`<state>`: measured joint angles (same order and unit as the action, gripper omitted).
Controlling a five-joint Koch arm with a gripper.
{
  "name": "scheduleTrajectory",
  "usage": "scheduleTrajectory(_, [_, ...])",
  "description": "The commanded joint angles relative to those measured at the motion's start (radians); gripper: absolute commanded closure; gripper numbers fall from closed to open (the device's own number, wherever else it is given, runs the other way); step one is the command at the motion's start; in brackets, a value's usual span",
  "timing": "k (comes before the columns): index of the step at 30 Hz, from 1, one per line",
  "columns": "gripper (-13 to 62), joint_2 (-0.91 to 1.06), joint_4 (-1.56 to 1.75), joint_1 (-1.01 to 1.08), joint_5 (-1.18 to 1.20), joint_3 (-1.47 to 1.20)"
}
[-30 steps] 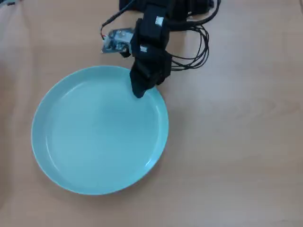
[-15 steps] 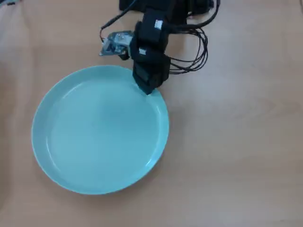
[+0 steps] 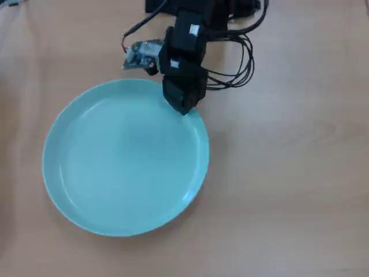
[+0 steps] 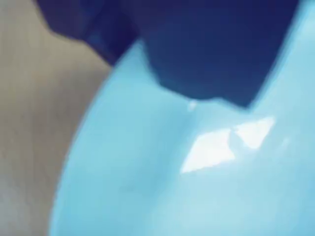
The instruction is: Move the green bowl from right to left
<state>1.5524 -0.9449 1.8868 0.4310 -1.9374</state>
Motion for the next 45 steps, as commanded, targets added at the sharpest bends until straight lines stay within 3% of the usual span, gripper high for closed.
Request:
scheduleTrajectory(1, [56.2, 0.003, -0.002, -0.026, -0.08, 0.092])
scheduleTrajectory(14, [56.2, 0.008, -0.002, -0.184, -0.135, 0.126])
scheduleTrajectory(45, [56.1, 0.011, -0.003, -0.89, -0.13, 0.221])
